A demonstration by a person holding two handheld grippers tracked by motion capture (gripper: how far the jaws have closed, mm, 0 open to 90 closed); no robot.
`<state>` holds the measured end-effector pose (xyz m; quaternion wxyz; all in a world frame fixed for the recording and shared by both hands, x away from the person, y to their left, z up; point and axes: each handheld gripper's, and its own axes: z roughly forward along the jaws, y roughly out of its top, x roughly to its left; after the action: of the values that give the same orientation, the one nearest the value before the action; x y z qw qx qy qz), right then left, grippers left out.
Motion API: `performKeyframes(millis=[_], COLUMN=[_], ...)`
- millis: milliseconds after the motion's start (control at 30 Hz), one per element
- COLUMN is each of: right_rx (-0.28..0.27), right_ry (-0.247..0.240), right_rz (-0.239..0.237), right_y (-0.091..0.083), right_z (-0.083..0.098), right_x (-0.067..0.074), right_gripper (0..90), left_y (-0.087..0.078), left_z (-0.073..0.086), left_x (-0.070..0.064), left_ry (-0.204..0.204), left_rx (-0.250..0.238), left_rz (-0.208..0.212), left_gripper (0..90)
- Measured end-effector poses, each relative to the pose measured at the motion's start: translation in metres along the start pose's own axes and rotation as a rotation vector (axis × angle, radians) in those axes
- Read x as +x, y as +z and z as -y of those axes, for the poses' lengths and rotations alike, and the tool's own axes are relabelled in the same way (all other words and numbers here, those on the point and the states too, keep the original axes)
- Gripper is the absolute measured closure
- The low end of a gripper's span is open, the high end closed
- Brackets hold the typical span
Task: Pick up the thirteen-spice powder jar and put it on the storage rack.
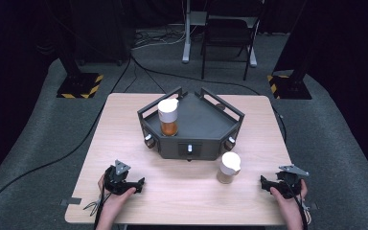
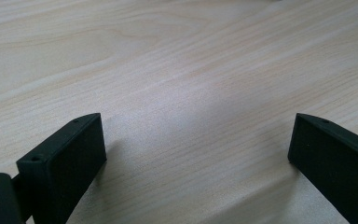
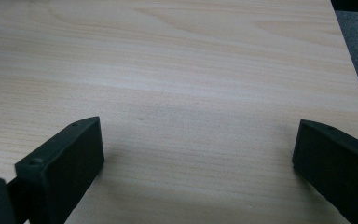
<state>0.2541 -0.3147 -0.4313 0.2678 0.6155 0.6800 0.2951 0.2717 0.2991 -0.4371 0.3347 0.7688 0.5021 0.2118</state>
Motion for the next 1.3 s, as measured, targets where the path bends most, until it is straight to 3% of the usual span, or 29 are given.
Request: performKeyframes(millis=[1300], right_rx=[-0.005], right_ry=[-0.002], right_rz=[-0.009], right_y=[-0.0009], right_z=[0.0011], right_x=[-0.0015], right_gripper=[3.0], left_y=[0.0006], left_z=[-0.0007], left_x=[0.001], left_ry=[0.002], left_rx=[0.002], left_rz=[0.003], left_gripper=[3.1])
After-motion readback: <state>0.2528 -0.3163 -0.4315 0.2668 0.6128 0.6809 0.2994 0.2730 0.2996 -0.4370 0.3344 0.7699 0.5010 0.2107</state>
